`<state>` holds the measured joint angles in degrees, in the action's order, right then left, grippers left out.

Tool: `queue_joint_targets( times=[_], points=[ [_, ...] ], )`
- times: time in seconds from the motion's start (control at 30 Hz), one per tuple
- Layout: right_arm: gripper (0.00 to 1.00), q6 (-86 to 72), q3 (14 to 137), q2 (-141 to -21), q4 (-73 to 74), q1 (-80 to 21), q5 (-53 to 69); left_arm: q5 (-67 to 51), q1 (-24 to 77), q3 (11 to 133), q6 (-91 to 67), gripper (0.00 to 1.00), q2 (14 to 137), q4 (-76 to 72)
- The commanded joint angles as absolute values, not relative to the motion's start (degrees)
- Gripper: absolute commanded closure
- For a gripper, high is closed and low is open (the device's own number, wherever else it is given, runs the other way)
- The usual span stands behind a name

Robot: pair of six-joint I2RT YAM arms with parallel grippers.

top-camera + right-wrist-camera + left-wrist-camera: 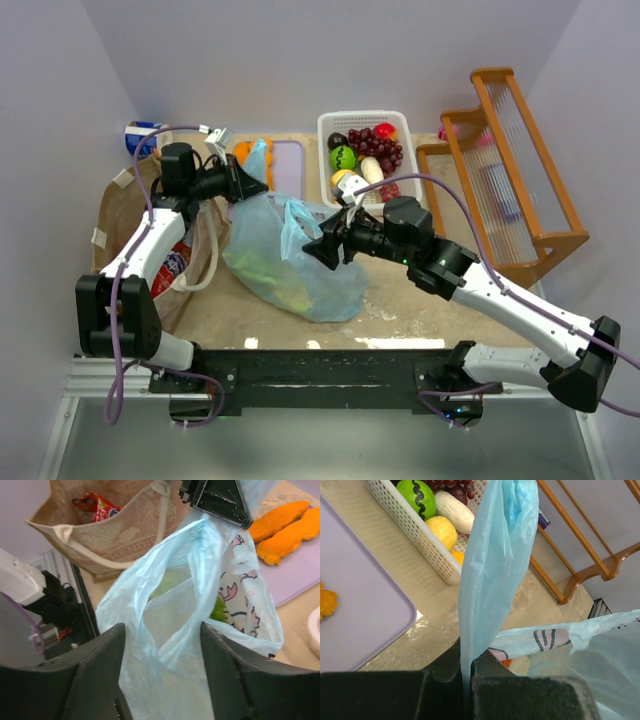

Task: Place the mixed food into the grocery bags and tie them

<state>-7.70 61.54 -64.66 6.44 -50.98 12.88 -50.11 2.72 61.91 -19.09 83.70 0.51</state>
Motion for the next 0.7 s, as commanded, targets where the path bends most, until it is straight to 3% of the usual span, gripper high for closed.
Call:
queue_joint_targets(
  times=[0.0, 0.3, 0.57, 0.67],
  points=[
    [0.49, -8.26, 63.46, -65.65, 4.66, -51.50, 9.58, -50.01, 3.16, 61.61, -19.07, 1.00, 82.88, -1.14],
    [1.00, -6.69, 58.19, -65.30, -4.74, -51.50, 10.98, -53.35, 7.37, 63.89, -12.41, 1.00, 82.52, 4.03],
    [1.00, 7.10, 53.88, -65.21, -13.44, -51.24, 22.93, -58.70, 11.78, 68.03, -4.58, 1.00, 85.26, 14.85],
    [0.94, 9.22, 55.45, -66.27, -12.48, -49.84, 26.53, -60.55, 12.30, 68.90, -0.80, 1.00, 84.55, 18.88]
  ],
)
